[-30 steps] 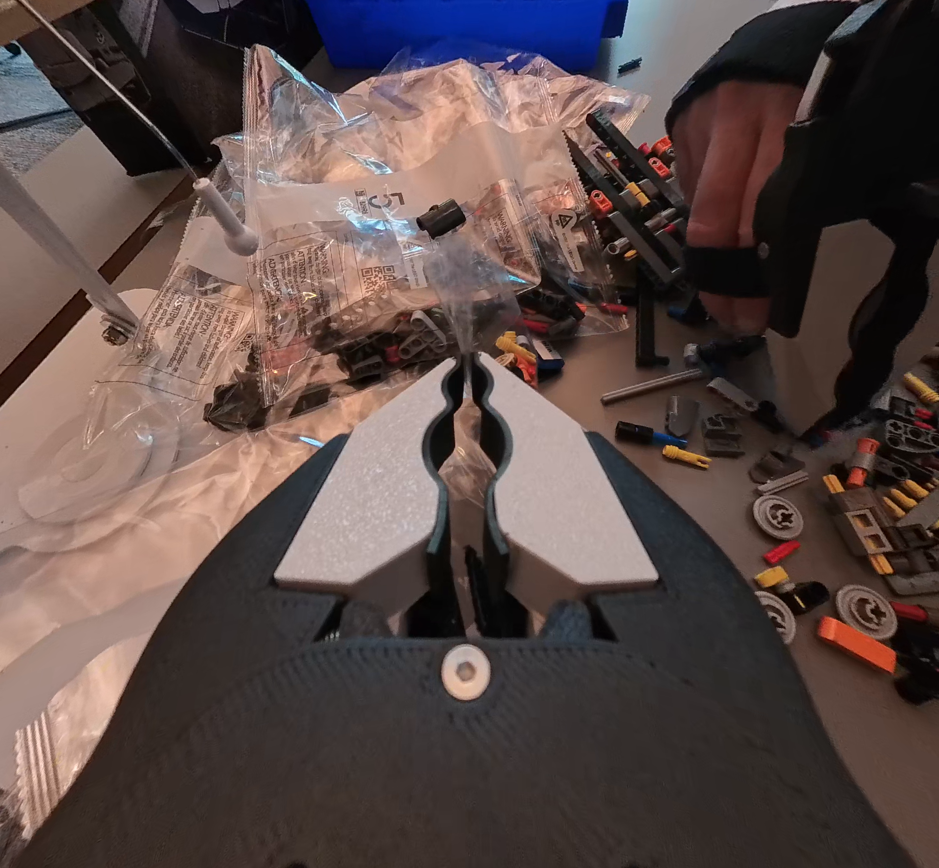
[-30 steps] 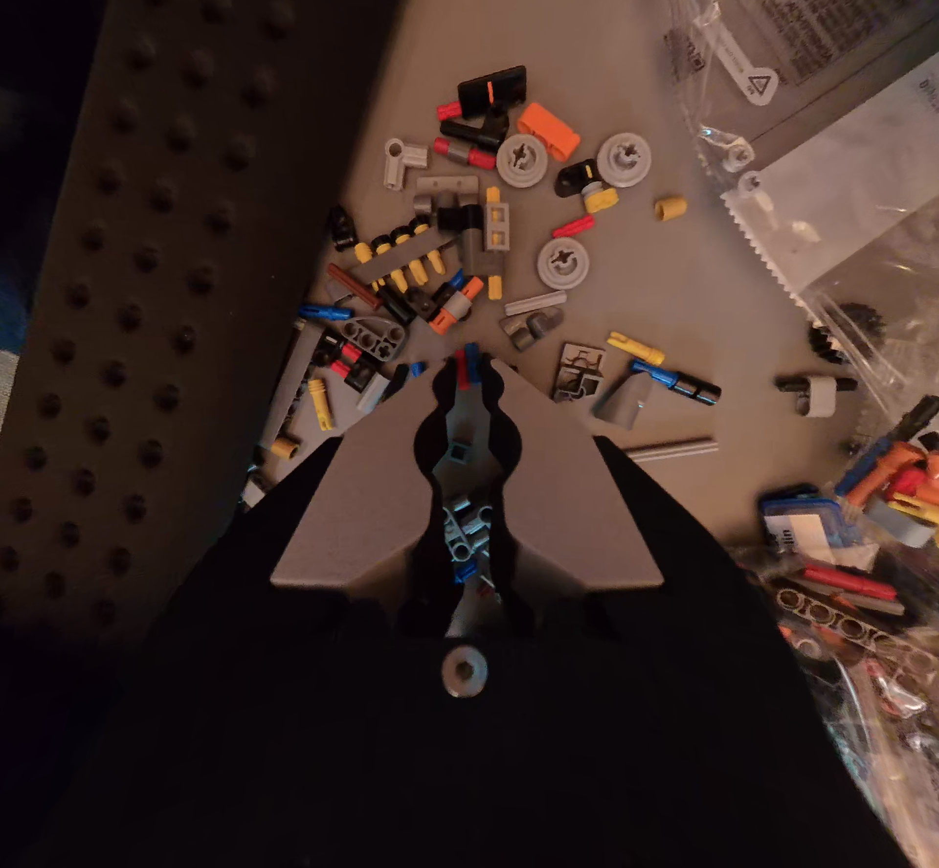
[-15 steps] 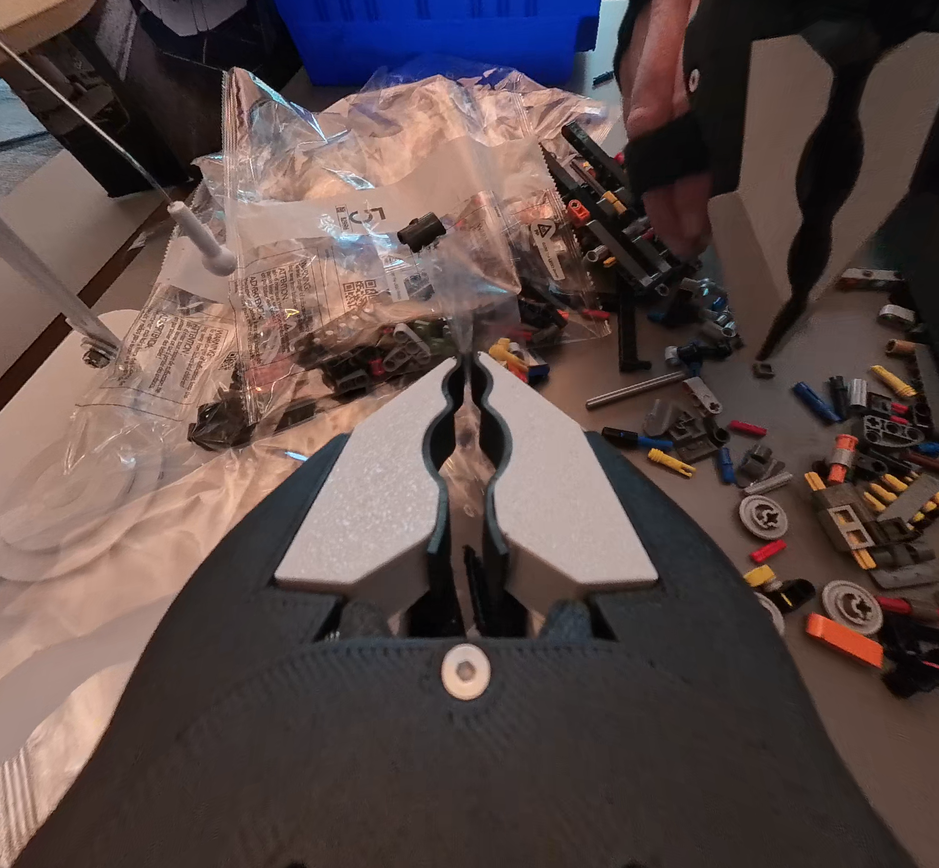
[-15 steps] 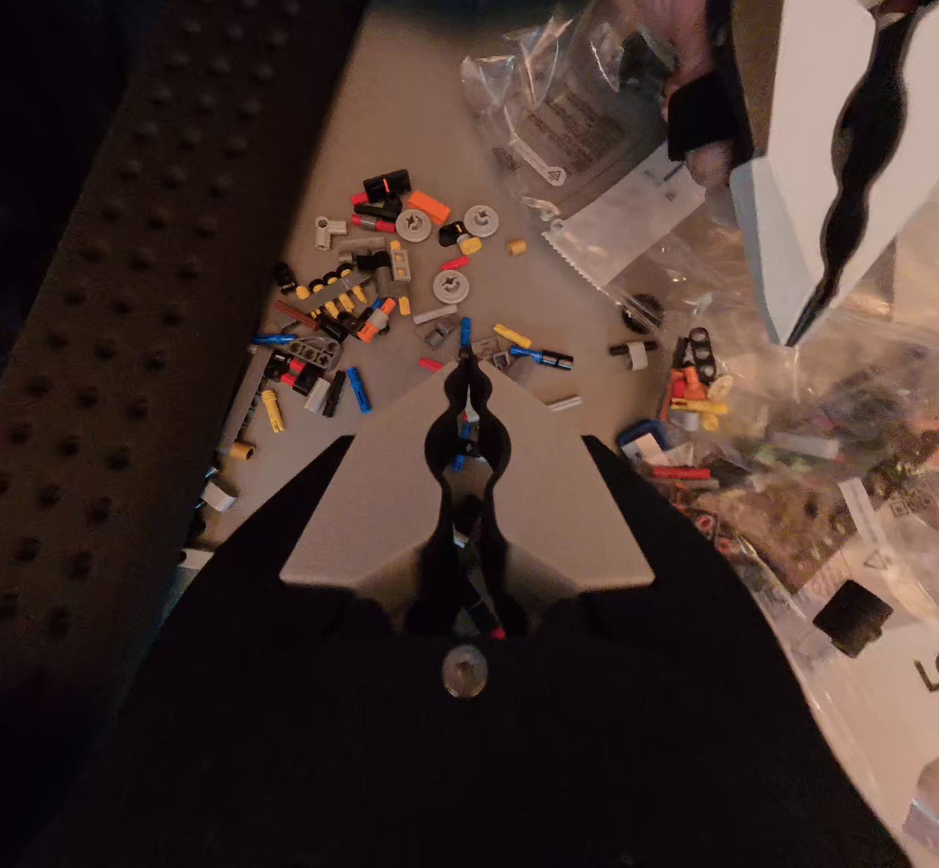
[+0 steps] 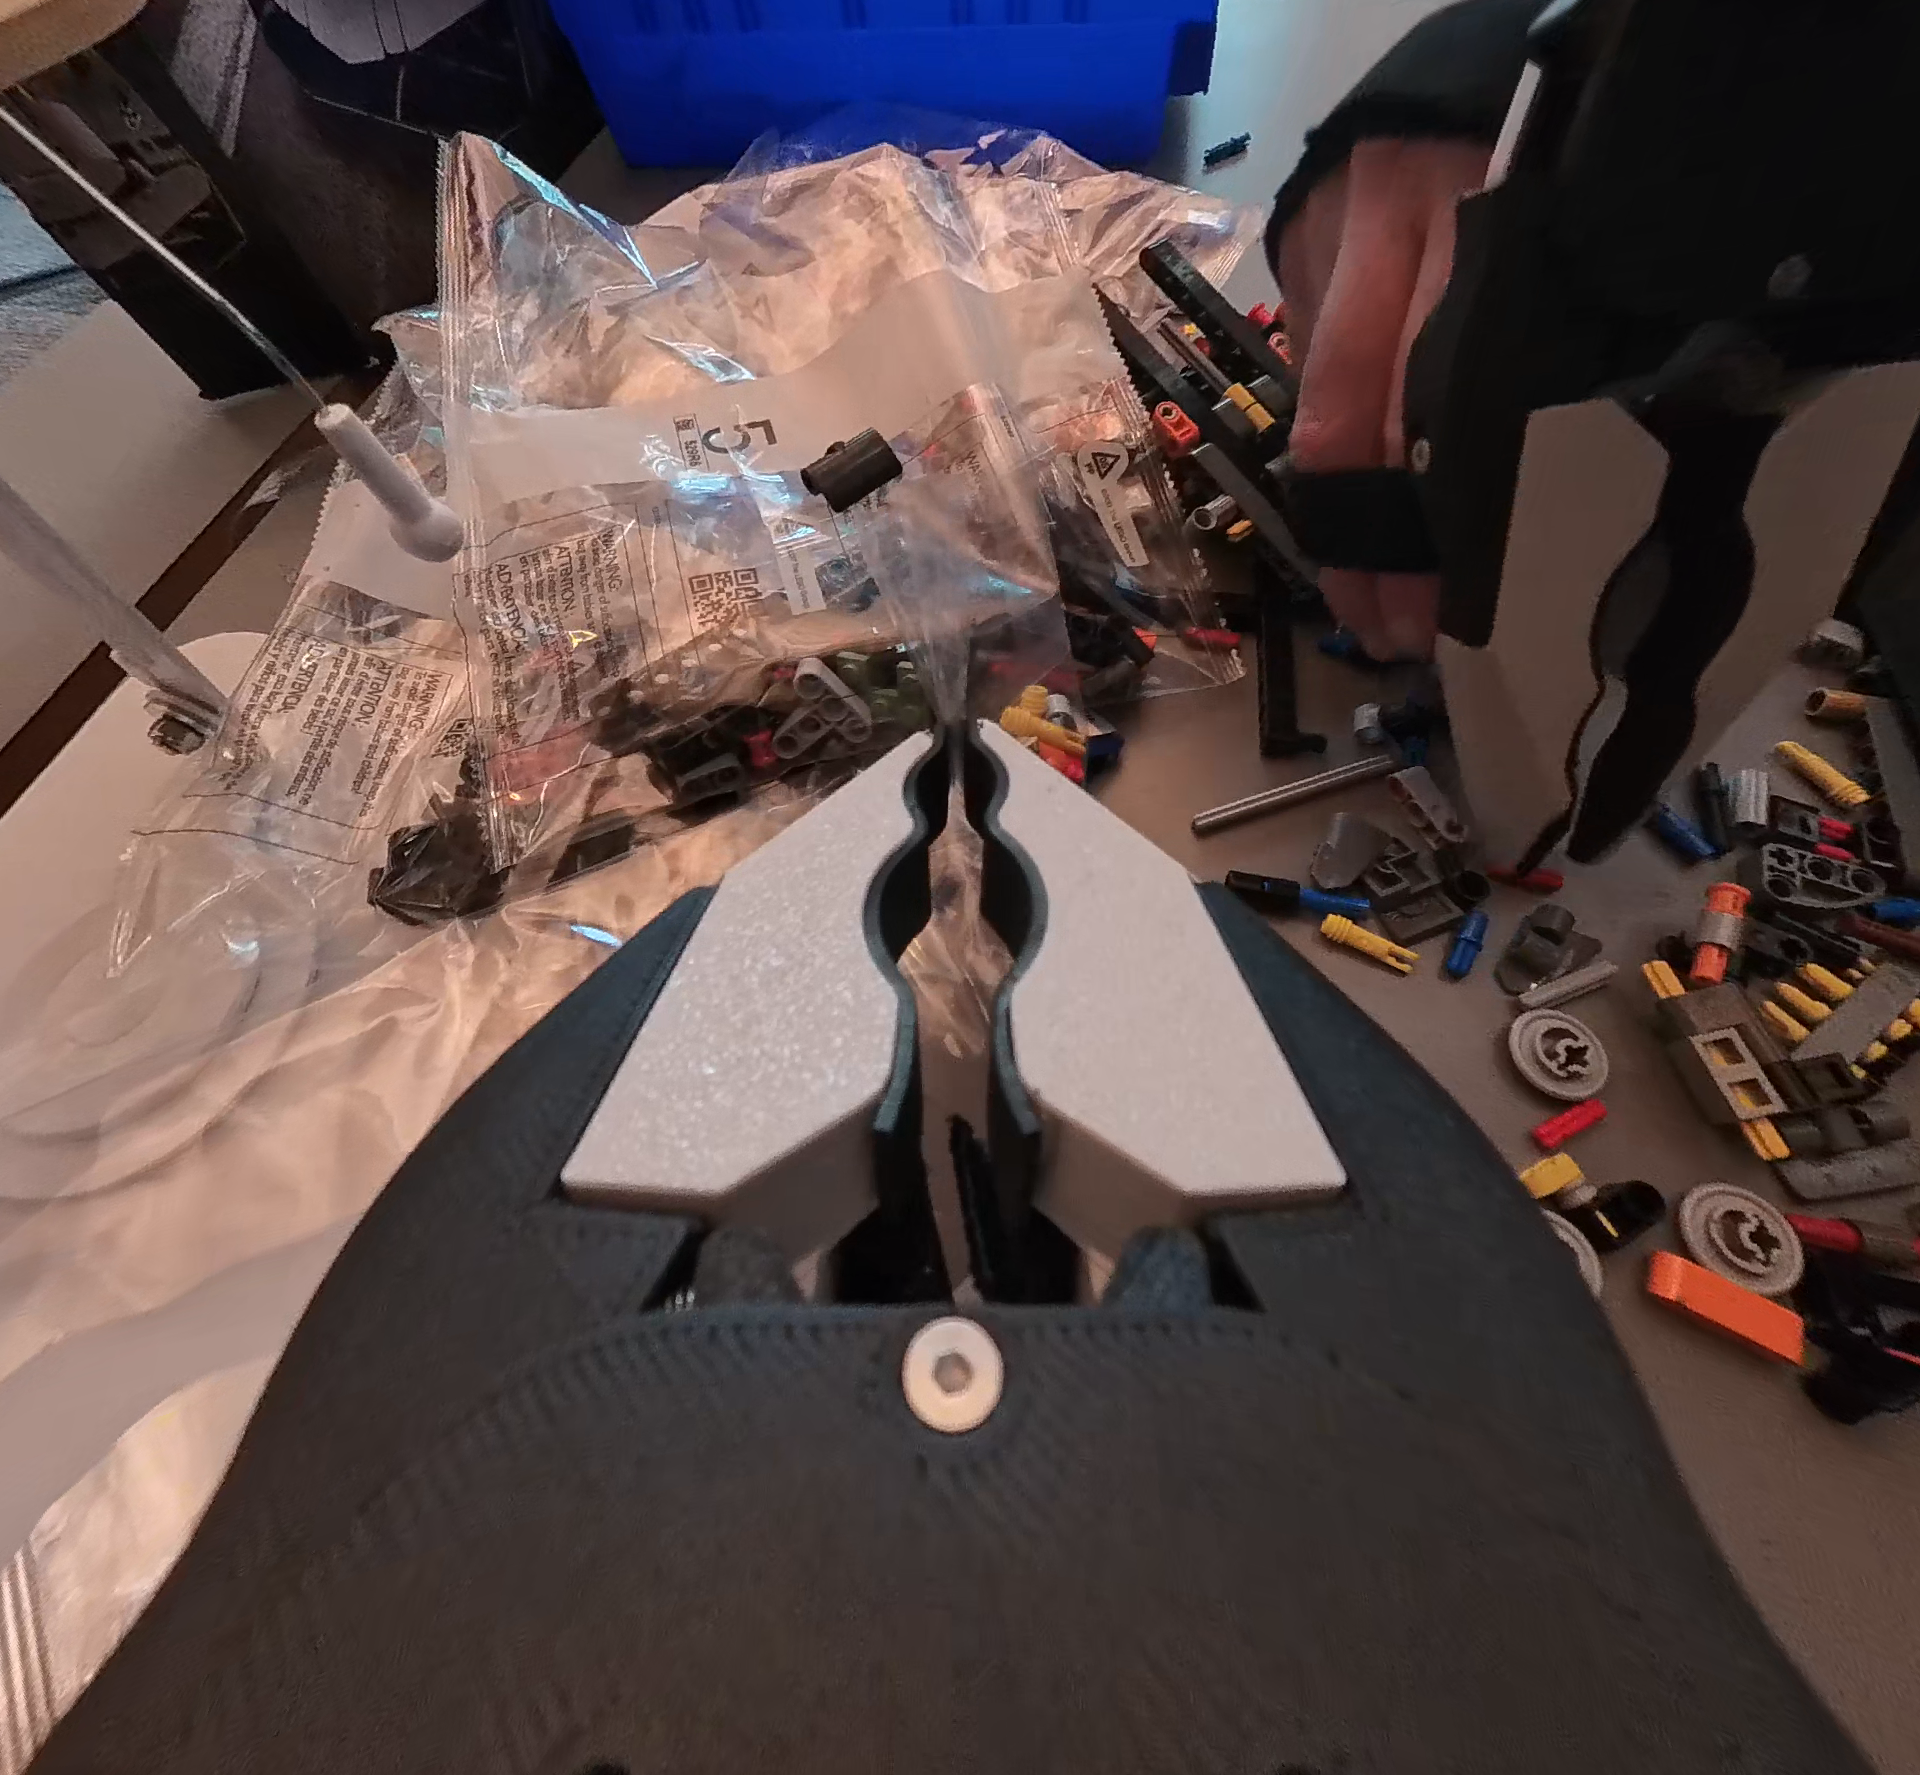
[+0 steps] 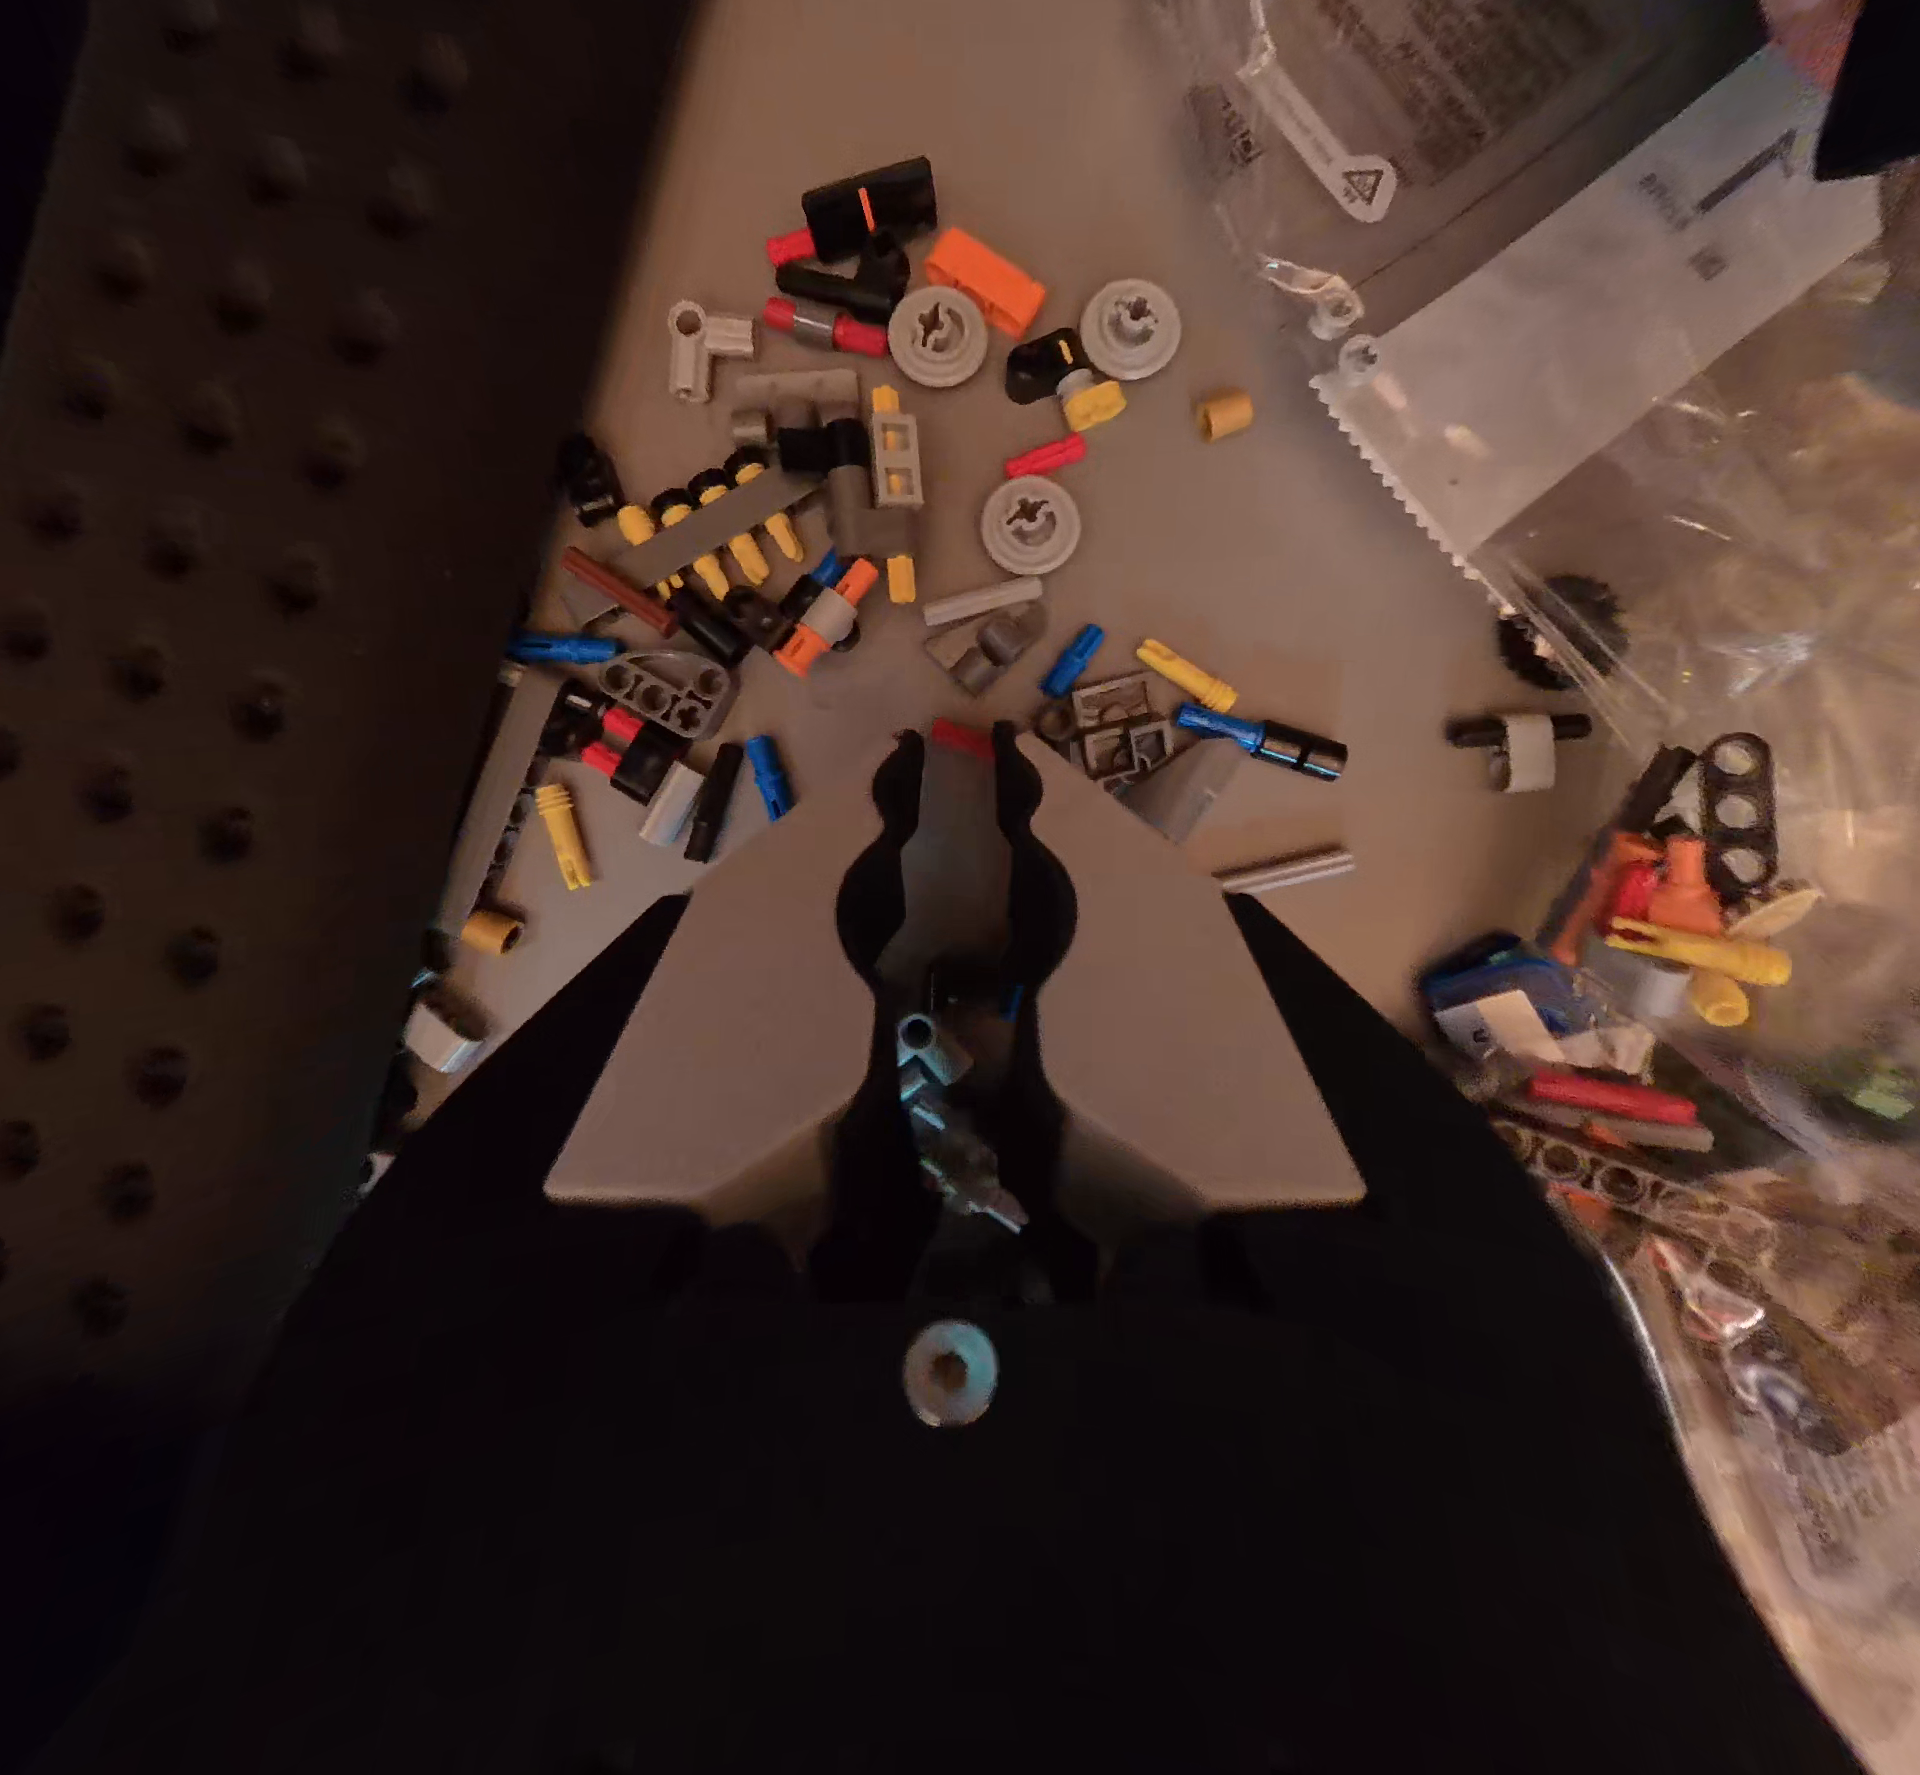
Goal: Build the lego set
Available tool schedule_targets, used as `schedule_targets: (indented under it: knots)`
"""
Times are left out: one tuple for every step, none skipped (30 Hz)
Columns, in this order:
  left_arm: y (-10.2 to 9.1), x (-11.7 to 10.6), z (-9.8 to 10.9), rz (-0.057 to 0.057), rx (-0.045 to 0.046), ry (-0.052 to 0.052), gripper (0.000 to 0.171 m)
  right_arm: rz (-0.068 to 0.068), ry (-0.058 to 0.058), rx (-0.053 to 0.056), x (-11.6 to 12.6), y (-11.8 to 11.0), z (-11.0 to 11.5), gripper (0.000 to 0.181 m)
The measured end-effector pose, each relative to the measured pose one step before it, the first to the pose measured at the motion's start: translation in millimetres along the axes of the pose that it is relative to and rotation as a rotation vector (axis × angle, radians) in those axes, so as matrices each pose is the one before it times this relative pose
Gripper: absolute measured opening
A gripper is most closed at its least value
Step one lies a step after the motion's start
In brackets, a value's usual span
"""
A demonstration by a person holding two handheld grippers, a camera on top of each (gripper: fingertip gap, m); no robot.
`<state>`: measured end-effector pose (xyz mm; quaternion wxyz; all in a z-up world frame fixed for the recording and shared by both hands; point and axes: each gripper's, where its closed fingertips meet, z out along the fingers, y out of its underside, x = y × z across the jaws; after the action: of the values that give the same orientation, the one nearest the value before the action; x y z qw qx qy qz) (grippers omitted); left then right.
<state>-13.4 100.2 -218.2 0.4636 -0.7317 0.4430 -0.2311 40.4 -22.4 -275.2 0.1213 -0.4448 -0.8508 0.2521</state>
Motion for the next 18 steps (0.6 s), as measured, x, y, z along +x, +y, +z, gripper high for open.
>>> schedule_targets:
  knots:
    - [-0.12, -0.05, -0.09, -0.0001, 0.00052, 0.0000, 0.000, 0.0007, -0.0025, -0.0100, 0.24, 1.08, 2.32, 0.012]
    - [-0.08, 0.15, 0.05, 0.0001, 0.00037, 0.0001, 0.000, -0.0010, -0.0074, 0.0038, -0.70, -0.89, 0.71, 0.012]
    - [0.00, 0.02, 0.00, 0.0004, 0.00003, 0.0003, 0.000, -0.0049, 0.0015, -0.0047, 0.36, 0.64, 0.39, 0.009]
    - [-0.08, 0.07, 0.10, 0.0004, 0.00029, 0.0003, 0.000, -0.0027, 0.0066, -0.0010, 1.05, 0.16, -0.20, 0.002]
    - [-0.22, 0.19, 0.04, 0.0000, 0.00078, 0.0005, 0.000, -0.0030, -0.0002, -0.0004, 0.21, 0.12, -0.18, 0.000]
    - [-0.14, 0.11, 0.07, 0.0002, 0.00099, 0.0009, 0.000, -0.0010, -0.0010, 0.0033, 0.09, -0.11, -0.11, 0.001]
    - [-0.05, 0.26, 0.04, 0.0003, 0.00017, 0.0010, 0.000, 0.0020, -0.0027, 0.0066, 0.24, -0.11, -0.42, 0.001]
    - [-0.04, 0.27, 0.03, 0.0005, 0.00010, 0.0012, 0.000, 0.0008, 0.0037, 0.0110, 1.17, -0.76, -1.52, 0.000]
    - [-0.09, 0.31, 0.11, 0.0009, 0.00014, 0.0014, 0.000, 0.0002, 0.0192, 0.0221, 3.73, -2.10, -3.59, 0.000]
    - [-0.22, 0.49, 0.01, 0.0017, 0.00066, 0.0019, 0.000, 0.0022, 0.0391, 0.0312, 7.11, -3.49, -6.21, 0.000]
    - [-0.57, 0.57, -0.09, 0.0023, 0.00235, 0.0025, 0.000, 0.0056, 0.0517, 0.0373, 9.45, -4.15, -8.13, 0.001]
    - [-0.74, 0.87, -0.07, 0.0020, 0.00276, 0.0036, 0.000, 0.0083, 0.0548, 0.0421, 10.20, -4.63, -9.48, 0.000]
    - [-0.57, 0.87, -0.16, 0.0022, 0.00254, 0.0034, 0.000, 0.0078, 0.0650, 0.0452, 11.97, -4.97, -10.23, 0.000]
    - [-0.73, 0.73, -0.17, 0.0028, 0.00308, 0.0027, 0.000, 0.0146, 0.0691, 0.0436, 13.47, -4.61, -10.31, 0.000]
    - [-0.94, 0.97, -0.04, 0.0032, 0.00436, 0.0037, 0.000, 0.0233, 0.0567, 0.0398, 12.30, -4.00, -9.45, 0.000]
    - [-1.00, 1.10, 0.02, 0.0027, 0.00465, 0.0050, 0.000, 0.0220, 0.0509, 0.0398, 11.50, -3.88, -8.51, 0.000]
    - [-0.73, 1.06, 0.18, 0.0032, 0.00337, 0.0042, 0.000, 0.0233, 0.0654, 0.0363, 13.76, -3.32, -7.10, 0.000]
    - [-0.54, 1.02, 0.29, 0.0036, 0.00200, 0.0034, 0.000, 0.0276, 0.0555, 0.0213, 12.49, -1.47, -5.08, 0.000]
